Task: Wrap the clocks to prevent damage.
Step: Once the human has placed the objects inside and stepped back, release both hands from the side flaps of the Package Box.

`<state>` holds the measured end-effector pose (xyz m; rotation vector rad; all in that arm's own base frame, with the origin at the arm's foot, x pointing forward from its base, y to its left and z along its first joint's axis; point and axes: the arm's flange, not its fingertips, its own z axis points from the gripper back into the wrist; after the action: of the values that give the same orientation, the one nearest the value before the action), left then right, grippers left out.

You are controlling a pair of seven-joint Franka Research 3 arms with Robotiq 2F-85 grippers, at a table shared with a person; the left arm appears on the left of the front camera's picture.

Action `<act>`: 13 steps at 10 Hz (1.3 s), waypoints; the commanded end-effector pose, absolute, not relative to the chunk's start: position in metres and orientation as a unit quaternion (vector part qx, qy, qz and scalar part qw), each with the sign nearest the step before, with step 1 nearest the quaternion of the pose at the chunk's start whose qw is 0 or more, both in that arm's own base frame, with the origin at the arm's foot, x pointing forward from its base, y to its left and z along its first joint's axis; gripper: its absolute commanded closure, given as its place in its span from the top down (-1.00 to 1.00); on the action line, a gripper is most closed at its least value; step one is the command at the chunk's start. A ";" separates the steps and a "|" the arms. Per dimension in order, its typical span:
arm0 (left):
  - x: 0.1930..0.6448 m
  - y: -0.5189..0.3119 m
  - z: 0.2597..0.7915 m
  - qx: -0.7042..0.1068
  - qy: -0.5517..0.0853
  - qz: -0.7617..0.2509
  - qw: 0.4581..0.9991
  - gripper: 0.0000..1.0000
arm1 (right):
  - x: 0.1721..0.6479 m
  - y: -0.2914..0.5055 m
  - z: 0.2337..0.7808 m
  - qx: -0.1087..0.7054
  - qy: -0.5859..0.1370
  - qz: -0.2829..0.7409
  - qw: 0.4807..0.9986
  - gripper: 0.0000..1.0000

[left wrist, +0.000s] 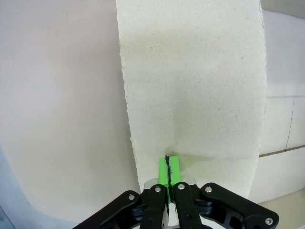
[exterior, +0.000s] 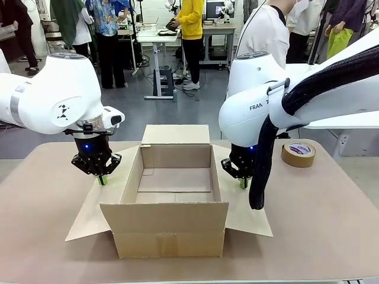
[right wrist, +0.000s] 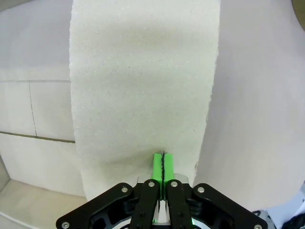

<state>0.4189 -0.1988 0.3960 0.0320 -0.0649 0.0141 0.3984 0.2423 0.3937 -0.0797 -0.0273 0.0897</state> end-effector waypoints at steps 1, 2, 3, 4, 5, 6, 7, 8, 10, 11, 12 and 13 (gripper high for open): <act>0.418 -0.199 0.397 0.021 -0.036 0.002 0.999 -0.99 | 0.397 0.243 0.390 -0.042 -0.015 0.035 0.998 -0.98; 0.418 -0.199 0.397 0.021 -0.036 0.002 0.999 -0.99 | 0.397 0.243 0.390 -0.042 -0.015 0.035 0.998 -0.98; 0.418 -0.199 0.397 0.021 -0.036 0.002 0.999 -0.99 | 0.397 0.243 0.390 -0.042 -0.015 0.035 0.998 -0.98; 0.418 -0.199 0.397 0.021 -0.036 0.002 0.999 -0.99 | 0.397 0.243 0.390 -0.042 -0.015 0.035 0.998 -0.98; 0.418 -0.199 0.397 0.021 -0.036 0.002 0.999 -0.99 | 0.397 0.243 0.390 -0.042 -0.015 0.035 0.998 -0.98; 0.418 -0.199 0.397 0.021 -0.036 0.002 0.999 -0.99 | 0.397 0.243 0.390 -0.042 -0.015 0.035 0.998 -0.98; 0.418 -0.199 0.397 0.021 -0.036 0.002 0.999 -0.99 | 0.397 0.243 0.390 -0.042 -0.015 0.035 0.998 -0.98; 0.418 -0.199 0.397 0.021 -0.036 0.002 0.999 -0.99 | 0.397 0.243 0.390 -0.042 -0.015 0.035 0.998 -0.98; 0.418 -0.199 0.397 0.021 -0.036 0.002 0.999 -0.99 | 0.397 0.243 0.390 -0.042 -0.015 0.035 0.998 -0.98; 0.418 -0.199 0.397 0.021 -0.036 0.002 0.999 -0.99 | 0.397 0.243 0.390 -0.042 -0.015 0.035 0.998 -0.98; 0.418 -0.199 0.397 0.021 -0.036 0.002 0.999 -0.99 | 0.397 0.243 0.390 -0.042 -0.015 0.035 0.998 -0.98; 0.418 -0.199 0.397 0.021 -0.036 0.002 0.999 -0.99 | 0.397 0.243 0.390 -0.042 -0.015 0.035 0.998 -0.98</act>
<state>0.4189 -0.1988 0.3960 0.0321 -0.0649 0.0141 0.3984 0.2423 0.3937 -0.0797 -0.0273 0.0896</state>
